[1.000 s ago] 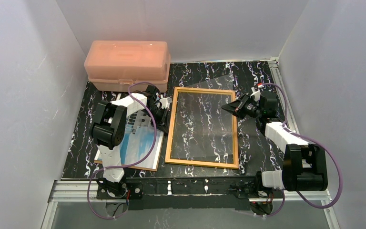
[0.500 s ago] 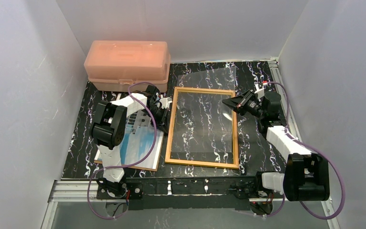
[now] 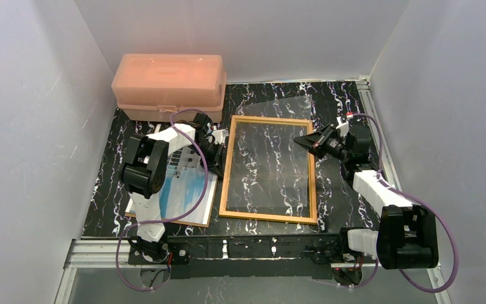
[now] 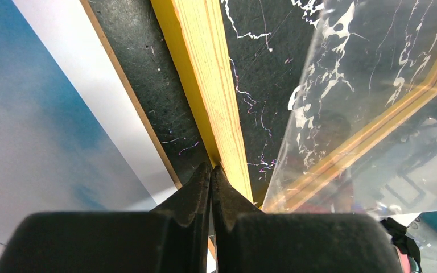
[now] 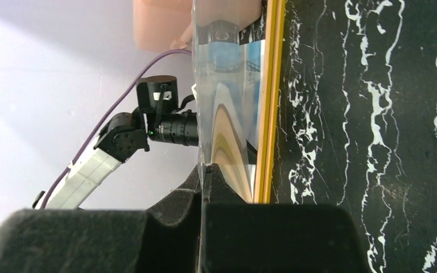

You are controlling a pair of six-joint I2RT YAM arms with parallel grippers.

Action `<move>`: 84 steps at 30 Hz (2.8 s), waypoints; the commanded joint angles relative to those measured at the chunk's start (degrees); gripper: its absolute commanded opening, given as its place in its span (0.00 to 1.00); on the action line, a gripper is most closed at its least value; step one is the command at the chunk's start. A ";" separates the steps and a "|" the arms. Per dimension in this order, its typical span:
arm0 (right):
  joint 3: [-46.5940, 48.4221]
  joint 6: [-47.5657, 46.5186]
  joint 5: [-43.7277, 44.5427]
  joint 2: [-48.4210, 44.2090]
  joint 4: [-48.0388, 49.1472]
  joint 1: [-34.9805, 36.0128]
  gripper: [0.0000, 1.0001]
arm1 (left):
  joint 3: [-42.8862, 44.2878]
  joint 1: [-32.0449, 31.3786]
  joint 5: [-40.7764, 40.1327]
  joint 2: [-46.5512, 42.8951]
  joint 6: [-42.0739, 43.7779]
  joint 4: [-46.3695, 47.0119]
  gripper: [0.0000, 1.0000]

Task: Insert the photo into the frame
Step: Place the photo frame item in the photo frame.

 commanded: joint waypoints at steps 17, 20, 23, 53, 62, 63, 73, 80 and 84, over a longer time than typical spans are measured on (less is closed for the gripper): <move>-0.15 -8.66 -0.09 3.70 -1.62 0.23 0.01 | 0.99 0.08 1.46 -2.87 0.90 -2.51 0.00; 0.36 -9.73 -0.29 4.59 -2.03 0.15 0.01 | 1.04 0.03 1.67 -2.79 0.86 -2.55 0.00; 1.30 -10.79 -0.73 5.47 -2.37 0.14 0.01 | 1.01 0.01 1.56 -3.01 1.06 -2.62 0.00; 7.14 -19.31 -2.25 5.79 -7.38 0.31 0.01 | 1.17 0.05 2.33 -2.52 1.06 -2.61 0.00; 9.15 -19.21 -1.88 3.61 -6.18 2.17 0.01 | 1.40 0.03 2.28 -2.48 1.04 -2.81 0.00; 9.39 -19.15 -1.98 3.58 -5.99 2.44 0.01 | 1.40 0.07 2.29 -2.41 1.02 -2.81 0.00; 9.64 -18.75 -1.93 5.00 -5.07 3.20 0.01 | 1.27 0.06 2.47 -2.65 1.05 -2.77 0.00; 8.06 -17.79 -1.06 5.54 -3.30 3.69 0.01 | 1.22 0.01 2.49 -2.58 1.18 -2.75 0.00; 7.04 -16.73 0.19 4.98 -2.95 4.35 0.01 | 1.29 0.06 2.56 -2.37 1.24 -2.81 0.00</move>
